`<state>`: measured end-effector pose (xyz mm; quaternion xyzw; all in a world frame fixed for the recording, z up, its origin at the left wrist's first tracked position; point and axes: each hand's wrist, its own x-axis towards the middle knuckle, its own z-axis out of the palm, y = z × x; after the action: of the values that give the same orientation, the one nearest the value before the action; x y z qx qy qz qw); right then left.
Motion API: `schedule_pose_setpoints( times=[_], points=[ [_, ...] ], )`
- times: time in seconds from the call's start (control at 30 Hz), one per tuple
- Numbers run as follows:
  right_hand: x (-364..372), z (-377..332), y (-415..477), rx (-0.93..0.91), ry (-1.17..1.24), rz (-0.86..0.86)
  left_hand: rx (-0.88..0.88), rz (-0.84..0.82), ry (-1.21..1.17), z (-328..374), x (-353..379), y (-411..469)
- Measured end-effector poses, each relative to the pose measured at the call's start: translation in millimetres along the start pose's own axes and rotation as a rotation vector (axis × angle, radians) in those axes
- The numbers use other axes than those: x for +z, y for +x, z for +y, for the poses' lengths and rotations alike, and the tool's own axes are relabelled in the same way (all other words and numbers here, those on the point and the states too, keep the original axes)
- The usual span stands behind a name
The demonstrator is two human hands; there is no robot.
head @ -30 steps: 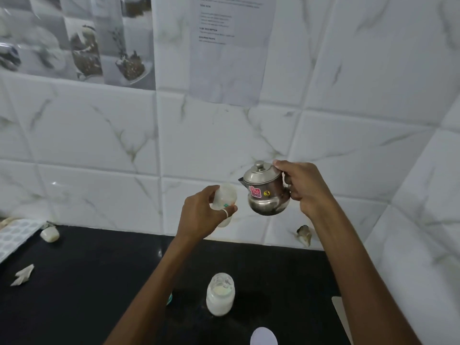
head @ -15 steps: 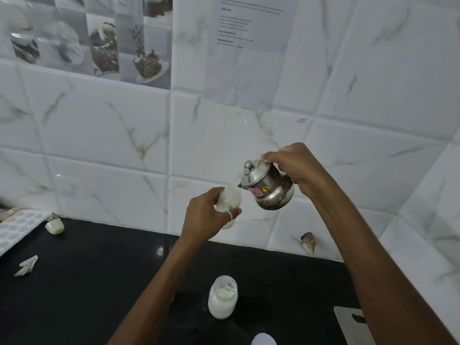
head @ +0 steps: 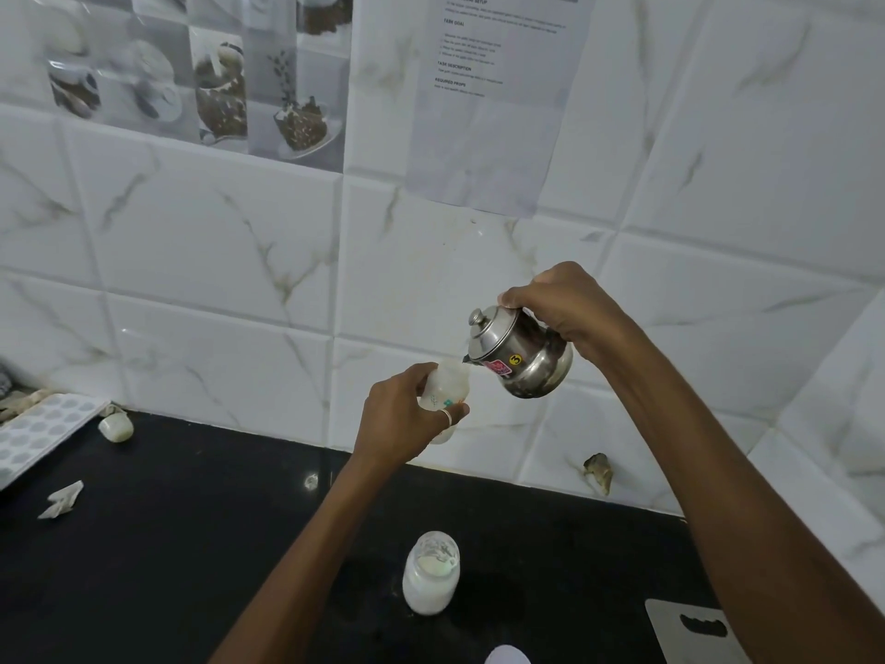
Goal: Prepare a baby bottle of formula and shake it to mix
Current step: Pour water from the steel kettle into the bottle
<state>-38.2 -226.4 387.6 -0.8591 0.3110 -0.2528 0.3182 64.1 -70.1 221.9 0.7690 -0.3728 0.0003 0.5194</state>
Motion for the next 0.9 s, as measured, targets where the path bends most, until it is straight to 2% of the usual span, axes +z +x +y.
schedule_pose_setpoints(
  times=[0.9],
  points=[
    [-10, -18, -2, -0.020, -0.113, -0.033, 0.024, 0.013, -0.019, 2, 1, -5]
  ],
)
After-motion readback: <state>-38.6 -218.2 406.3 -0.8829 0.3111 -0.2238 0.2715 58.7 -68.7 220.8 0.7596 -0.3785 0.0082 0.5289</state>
